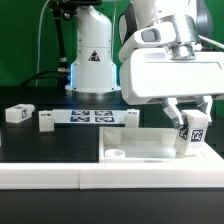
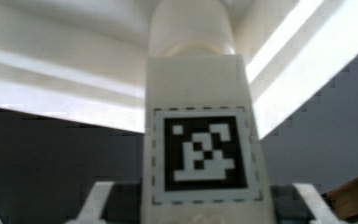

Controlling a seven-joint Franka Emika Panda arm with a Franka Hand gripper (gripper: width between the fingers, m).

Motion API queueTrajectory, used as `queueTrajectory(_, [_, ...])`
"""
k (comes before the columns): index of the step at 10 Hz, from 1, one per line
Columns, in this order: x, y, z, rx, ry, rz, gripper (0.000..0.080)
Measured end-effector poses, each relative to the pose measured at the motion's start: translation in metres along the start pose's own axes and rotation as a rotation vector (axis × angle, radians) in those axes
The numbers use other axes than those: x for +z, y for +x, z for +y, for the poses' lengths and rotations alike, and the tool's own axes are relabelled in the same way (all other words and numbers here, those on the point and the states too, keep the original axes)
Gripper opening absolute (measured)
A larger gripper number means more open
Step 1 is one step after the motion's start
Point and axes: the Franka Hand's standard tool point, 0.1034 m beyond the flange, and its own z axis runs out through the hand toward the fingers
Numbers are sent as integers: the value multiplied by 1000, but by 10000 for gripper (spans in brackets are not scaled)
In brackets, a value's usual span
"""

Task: Assemble one leg

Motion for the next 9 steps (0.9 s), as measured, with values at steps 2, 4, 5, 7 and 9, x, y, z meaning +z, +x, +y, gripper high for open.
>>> queueTrajectory(2, [0, 0, 0, 0, 0, -1, 370])
queueTrajectory(4, [0, 0, 0, 0, 0, -1, 619])
queueTrajectory(5, [0, -1, 0, 0, 0, -1, 619])
queueTrajectory(7, [0, -1, 0, 0, 0, -1, 648])
queueTrajectory(9, [-3, 2, 3, -7, 1, -19, 649])
